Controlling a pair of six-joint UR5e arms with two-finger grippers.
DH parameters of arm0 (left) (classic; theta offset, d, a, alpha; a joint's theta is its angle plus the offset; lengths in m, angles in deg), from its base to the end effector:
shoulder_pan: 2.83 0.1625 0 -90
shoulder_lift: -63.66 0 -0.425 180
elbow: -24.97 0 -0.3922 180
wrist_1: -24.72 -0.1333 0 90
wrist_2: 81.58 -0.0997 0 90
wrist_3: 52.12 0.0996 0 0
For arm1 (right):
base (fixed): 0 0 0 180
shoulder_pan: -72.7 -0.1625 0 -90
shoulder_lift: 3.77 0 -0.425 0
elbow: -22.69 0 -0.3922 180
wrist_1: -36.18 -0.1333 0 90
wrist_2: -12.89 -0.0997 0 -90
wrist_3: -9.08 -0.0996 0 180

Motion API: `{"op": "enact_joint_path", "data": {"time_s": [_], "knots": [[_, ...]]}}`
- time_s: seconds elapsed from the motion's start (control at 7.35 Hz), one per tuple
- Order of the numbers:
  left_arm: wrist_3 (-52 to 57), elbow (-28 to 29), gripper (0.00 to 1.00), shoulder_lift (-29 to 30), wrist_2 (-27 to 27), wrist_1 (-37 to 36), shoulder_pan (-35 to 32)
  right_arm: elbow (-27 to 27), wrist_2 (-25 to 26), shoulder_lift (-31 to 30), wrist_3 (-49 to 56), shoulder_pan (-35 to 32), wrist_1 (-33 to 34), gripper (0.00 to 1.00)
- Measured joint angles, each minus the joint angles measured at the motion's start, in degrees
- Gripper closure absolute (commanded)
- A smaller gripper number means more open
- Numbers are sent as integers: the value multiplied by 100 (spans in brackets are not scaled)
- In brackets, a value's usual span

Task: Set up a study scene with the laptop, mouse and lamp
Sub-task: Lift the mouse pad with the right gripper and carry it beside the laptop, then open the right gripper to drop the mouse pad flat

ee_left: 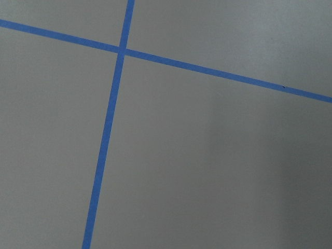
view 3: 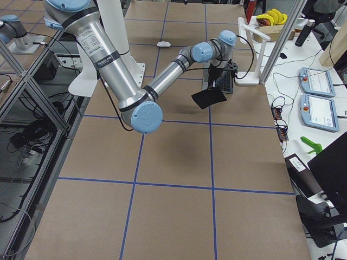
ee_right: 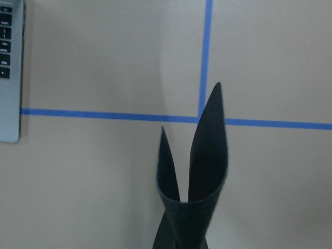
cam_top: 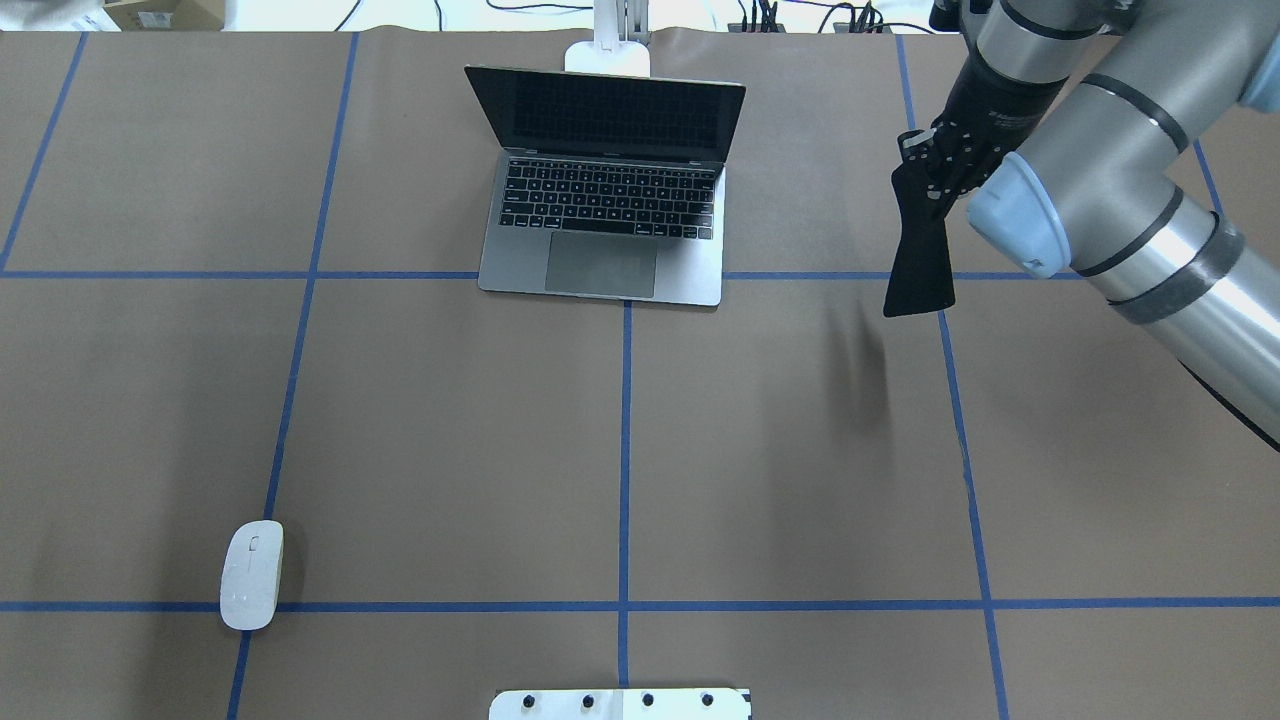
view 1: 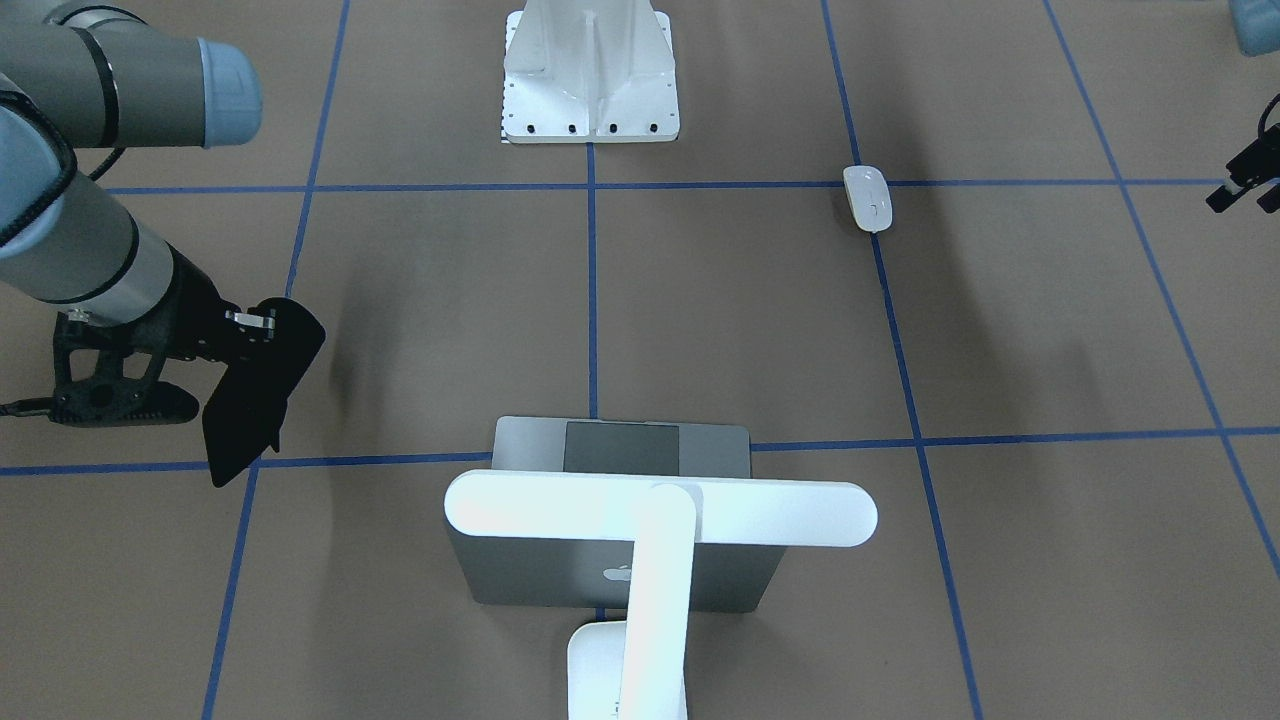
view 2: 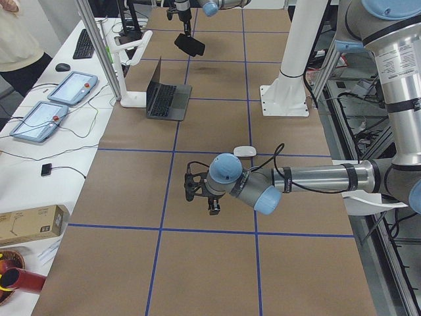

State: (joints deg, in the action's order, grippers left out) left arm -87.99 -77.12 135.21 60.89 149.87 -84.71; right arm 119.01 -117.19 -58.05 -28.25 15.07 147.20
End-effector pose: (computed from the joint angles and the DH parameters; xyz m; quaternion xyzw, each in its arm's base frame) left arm -0.0012 -0.3758 0.6143 0.0464 0.4805 -0.1017 0.8698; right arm -0.2948 -0.5943 0.2803 -0.0519 -0.3744 -0.0225 0.9255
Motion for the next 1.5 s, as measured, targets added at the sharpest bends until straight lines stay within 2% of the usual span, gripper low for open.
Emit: {"op": "enact_joint_path", "data": {"time_s": [1.09, 1.22, 1.36, 1.5], "knots": [[2, -40, 7, 4, 2, 1, -12, -329, 27, 509, -169, -83, -37, 100], [2, -44, 7, 5, 5, 1, -12, -366, 28, 526, -170, -86, -49, 75], [2, -49, 7, 6, 7, 1, -12, -389, 32, 538, -190, -87, -57, 1], [2, -57, 7, 6, 8, -1, -12, -411, 40, 551, -253, -85, -63, 0]]}}
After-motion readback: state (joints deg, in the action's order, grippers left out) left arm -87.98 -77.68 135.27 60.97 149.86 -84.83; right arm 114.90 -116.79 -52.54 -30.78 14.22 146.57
